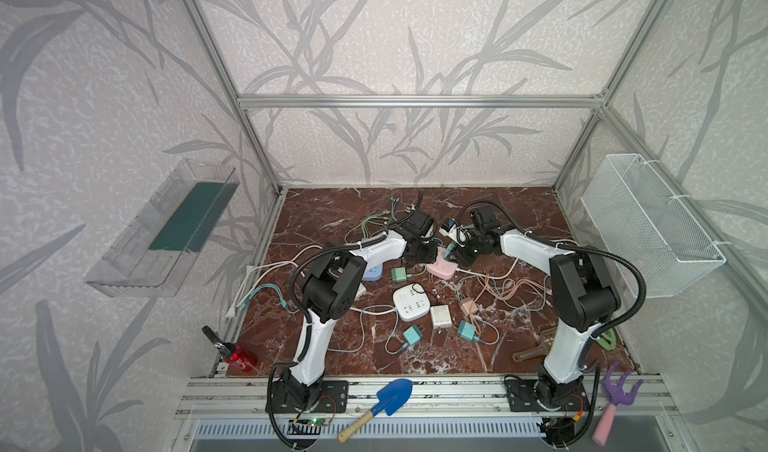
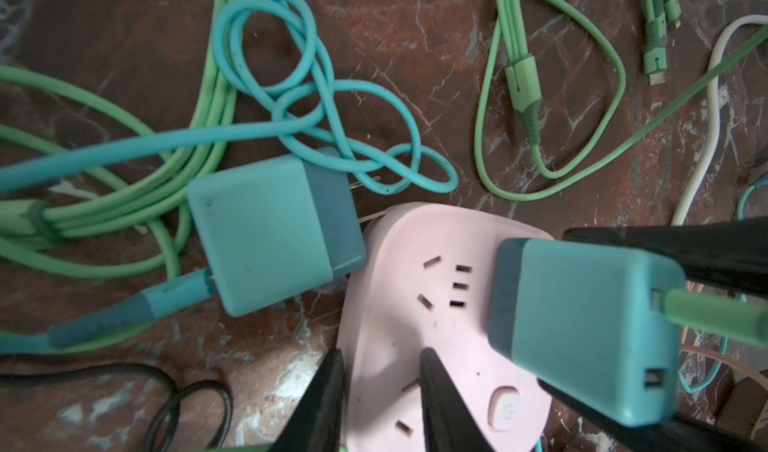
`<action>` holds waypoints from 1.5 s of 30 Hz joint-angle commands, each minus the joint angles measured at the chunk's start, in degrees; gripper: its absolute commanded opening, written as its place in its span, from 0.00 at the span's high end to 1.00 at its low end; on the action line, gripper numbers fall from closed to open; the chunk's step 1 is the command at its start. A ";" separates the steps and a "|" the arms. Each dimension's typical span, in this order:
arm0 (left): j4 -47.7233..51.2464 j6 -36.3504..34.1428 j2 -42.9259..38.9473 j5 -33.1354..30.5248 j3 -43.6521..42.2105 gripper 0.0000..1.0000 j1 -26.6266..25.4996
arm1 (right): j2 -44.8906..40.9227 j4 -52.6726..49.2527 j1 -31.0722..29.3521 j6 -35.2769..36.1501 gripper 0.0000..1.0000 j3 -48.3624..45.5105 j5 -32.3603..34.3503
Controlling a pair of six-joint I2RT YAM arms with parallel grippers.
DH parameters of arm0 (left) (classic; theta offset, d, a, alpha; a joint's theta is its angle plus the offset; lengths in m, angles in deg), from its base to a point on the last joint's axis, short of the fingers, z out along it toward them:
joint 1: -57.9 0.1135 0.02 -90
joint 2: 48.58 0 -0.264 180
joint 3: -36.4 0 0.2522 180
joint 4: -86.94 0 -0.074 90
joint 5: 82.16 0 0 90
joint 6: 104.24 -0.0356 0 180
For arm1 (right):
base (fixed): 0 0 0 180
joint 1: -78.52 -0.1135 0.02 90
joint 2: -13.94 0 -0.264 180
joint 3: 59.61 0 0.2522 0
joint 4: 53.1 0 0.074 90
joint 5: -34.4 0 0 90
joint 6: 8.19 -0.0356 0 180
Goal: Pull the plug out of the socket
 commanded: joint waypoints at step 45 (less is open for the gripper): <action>7.11 -2.02 4.85 -5.77 1.32 0.69 -1.93 | -0.51 -2.93 -2.03 -5.45 0.69 6.79 6.48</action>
